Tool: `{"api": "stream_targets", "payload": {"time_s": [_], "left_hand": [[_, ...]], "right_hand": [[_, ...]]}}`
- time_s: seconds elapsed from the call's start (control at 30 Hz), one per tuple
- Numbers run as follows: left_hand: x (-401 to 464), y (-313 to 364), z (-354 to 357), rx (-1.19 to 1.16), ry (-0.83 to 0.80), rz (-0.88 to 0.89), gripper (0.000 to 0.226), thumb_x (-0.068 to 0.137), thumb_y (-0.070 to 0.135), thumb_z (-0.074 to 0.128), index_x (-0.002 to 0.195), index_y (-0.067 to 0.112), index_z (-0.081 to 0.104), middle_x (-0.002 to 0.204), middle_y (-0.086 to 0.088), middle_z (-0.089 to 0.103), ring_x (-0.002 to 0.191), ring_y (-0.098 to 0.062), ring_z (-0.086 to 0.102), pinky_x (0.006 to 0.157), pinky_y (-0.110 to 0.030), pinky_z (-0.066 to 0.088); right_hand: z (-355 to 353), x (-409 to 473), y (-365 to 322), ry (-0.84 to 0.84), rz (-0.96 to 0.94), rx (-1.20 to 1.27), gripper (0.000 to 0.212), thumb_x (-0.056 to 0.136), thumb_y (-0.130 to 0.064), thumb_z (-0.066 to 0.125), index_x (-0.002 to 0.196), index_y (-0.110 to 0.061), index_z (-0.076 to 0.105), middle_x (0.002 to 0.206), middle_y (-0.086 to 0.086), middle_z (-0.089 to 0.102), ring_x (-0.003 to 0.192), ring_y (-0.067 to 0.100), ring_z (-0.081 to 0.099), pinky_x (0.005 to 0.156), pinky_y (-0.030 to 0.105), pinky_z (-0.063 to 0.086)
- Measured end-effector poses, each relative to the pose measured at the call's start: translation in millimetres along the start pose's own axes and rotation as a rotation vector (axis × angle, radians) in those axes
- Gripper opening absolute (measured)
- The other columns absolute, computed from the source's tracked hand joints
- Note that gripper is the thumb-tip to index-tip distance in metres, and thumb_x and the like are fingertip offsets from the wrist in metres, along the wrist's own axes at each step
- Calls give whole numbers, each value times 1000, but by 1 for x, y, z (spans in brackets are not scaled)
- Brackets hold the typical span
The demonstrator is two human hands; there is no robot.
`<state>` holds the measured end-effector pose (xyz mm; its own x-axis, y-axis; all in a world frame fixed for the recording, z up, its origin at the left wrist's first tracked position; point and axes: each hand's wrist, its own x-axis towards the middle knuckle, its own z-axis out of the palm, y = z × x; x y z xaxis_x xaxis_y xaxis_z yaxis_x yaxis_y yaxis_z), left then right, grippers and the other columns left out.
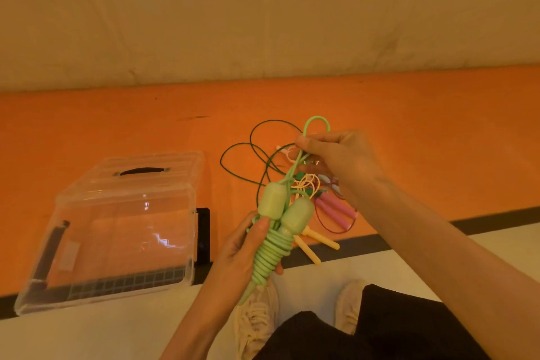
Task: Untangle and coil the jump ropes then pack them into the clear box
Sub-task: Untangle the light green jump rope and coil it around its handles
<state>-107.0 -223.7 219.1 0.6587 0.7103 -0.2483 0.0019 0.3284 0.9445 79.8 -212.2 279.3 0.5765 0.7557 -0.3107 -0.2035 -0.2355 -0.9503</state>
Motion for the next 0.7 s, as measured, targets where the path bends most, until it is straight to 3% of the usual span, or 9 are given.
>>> {"api": "stream_targets", "payload": {"time_s": [0.07, 0.2, 0.3, 0.37, 0.43, 0.57, 0.6, 0.7], "left_hand": [[-2, -8, -2, 24, -4, 3, 46, 94, 48, 49, 103, 4, 57, 63, -5, 65, 51, -13, 58, 48, -22, 46], [2, -22, -11, -32, -12, -53, 41, 86, 41, 68, 117, 19, 56, 91, -4, 72, 75, -20, 69, 62, -27, 54], [12, -36, -18, -73, 67, -84, 41, 78, 35, 61, 117, 24, 57, 98, -1, 72, 89, -20, 69, 75, -29, 54], [22, -46, -23, -69, 136, -83, 39, 76, 39, 60, 115, 31, 60, 103, 6, 71, 100, -12, 66, 84, -27, 50], [33, -55, -27, -95, 189, -90, 38, 75, 39, 62, 112, 33, 63, 103, 8, 71, 101, -8, 65, 84, -24, 49], [56, -79, -31, -76, 255, -111, 35, 73, 38, 66, 107, 33, 67, 103, 2, 72, 99, -15, 67, 79, -29, 51], [62, -86, -32, -65, 264, -120, 36, 73, 40, 67, 108, 32, 67, 104, 0, 72, 100, -18, 67, 80, -33, 52], [77, -110, -38, -60, 296, -172, 40, 73, 41, 69, 110, 27, 69, 106, -3, 72, 101, -23, 67, 83, -39, 55]], "right_hand": [[0, 3, 5, -58, 25, -52, 8, 82, -7, 72, 81, 2, 71, 65, 9, 69, 59, 17, 67, 56, 24, 57], [3, 13, 10, -193, 24, -172, 20, 85, -18, 71, 101, -5, 73, 95, 11, 73, 83, 21, 71, 75, 32, 60], [0, 22, 17, -265, 1, -324, 20, 87, -24, 69, 107, -22, 73, 104, -2, 72, 95, 15, 69, 83, 31, 57], [-5, 24, 33, -290, -4, -422, 21, 86, -21, 70, 106, -23, 72, 105, -1, 71, 96, 16, 68, 83, 31, 57], [-8, 25, 58, -335, 55, -436, 27, 83, -17, 72, 110, -15, 69, 103, 10, 71, 93, 23, 69, 80, 32, 58], [-9, 29, 116, -386, 253, -328, 59, 69, -14, 85, 121, -11, 59, 101, 14, 70, 80, 15, 67, 66, 22, 56], [-7, 31, 129, -387, 265, -306, 58, 69, -12, 85, 121, -12, 59, 100, 14, 70, 78, 13, 66, 66, 21, 55], [-4, 42, 164, -396, 293, -210, 28, 77, -8, 77, 103, -13, 70, 98, 15, 71, 74, 9, 68, 69, 21, 55]]}}
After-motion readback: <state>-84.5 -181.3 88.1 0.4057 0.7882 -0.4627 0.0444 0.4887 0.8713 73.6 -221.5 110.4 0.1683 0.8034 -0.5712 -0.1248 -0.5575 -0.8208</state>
